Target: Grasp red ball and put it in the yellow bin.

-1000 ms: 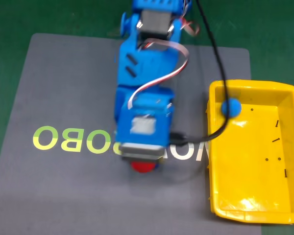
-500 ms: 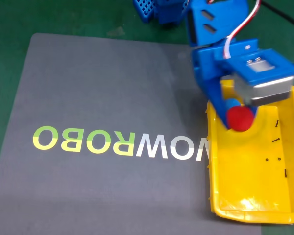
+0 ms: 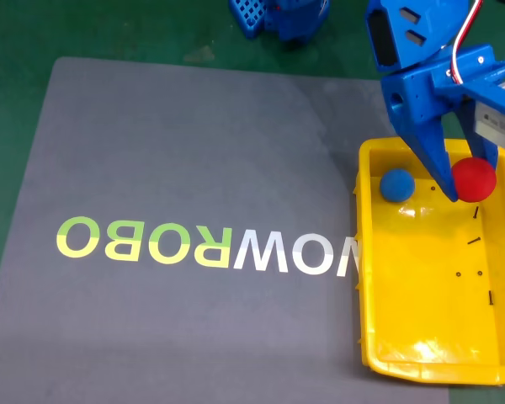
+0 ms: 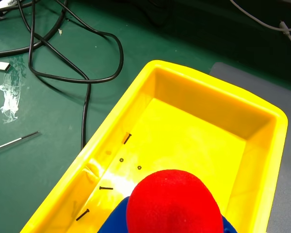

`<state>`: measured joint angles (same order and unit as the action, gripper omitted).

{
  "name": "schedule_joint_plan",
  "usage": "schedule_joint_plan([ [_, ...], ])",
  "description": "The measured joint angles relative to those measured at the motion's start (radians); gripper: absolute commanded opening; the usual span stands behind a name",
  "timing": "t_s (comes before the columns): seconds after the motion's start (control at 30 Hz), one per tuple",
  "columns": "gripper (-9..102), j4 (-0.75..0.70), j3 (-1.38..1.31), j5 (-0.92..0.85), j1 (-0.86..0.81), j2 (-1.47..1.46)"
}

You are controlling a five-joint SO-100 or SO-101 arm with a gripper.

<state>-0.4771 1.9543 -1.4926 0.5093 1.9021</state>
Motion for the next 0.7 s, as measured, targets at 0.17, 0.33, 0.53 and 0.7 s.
schedule_joint_plan([
  [0.17,28,0.000,0.000,-0.008,-0.008,-0.009],
  [0.33,30,0.009,0.000,-0.008,-0.017,-0.009],
  [0.53,31,0.009,0.000,-0.008,-0.021,-0.009],
  [0.7,31,0.009,0.000,-0.008,-0.025,-0.009],
])
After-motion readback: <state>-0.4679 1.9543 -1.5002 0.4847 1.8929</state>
